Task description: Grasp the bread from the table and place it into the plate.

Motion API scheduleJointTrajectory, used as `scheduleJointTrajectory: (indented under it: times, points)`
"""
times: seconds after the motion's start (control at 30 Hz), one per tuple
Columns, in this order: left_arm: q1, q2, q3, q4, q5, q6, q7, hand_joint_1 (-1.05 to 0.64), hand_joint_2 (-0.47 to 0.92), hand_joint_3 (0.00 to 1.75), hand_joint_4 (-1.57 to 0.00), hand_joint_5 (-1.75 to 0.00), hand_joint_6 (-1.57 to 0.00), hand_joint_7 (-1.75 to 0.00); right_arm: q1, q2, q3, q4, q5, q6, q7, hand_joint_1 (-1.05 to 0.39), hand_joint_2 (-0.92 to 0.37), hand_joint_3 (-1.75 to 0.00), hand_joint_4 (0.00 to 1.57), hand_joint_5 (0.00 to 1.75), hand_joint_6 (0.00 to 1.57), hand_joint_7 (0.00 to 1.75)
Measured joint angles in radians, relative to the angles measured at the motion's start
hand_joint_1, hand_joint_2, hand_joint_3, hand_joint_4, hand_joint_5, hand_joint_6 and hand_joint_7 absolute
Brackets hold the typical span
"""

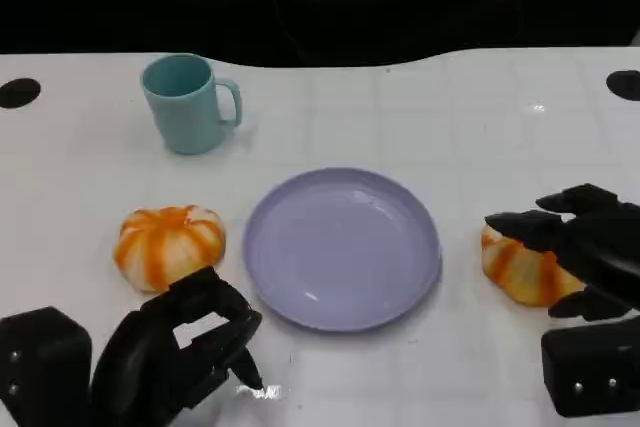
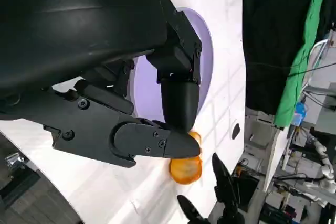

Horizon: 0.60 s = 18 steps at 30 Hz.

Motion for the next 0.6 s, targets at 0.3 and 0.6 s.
scheduleJointTrajectory:
  times: [0.3, 0.6]
  points:
    - [0.001, -0.003, 0.0, -0.001, 0.009, 0.006, 0.01, -0.59, 0.92, 0.21, -0.74, -1.75, -0.63, -1.6, -0.119, 0.023, 0.076, 0.17, -0.019, 0.014, -0.01, -0.25, -0.81, 0.0, 0.15, 0.35, 0.38, 0.01]
    - [0.002, -0.008, 0.0, -0.004, 0.01, 0.009, 0.01, -0.59, 0.92, 0.21, -0.73, -1.75, -0.62, -1.61, -0.217, 0.045, 0.144, 0.299, -0.03, 0.02, 0.003, -0.31, -0.8, 0.0, 0.22, 0.26, 0.42, 0.01]
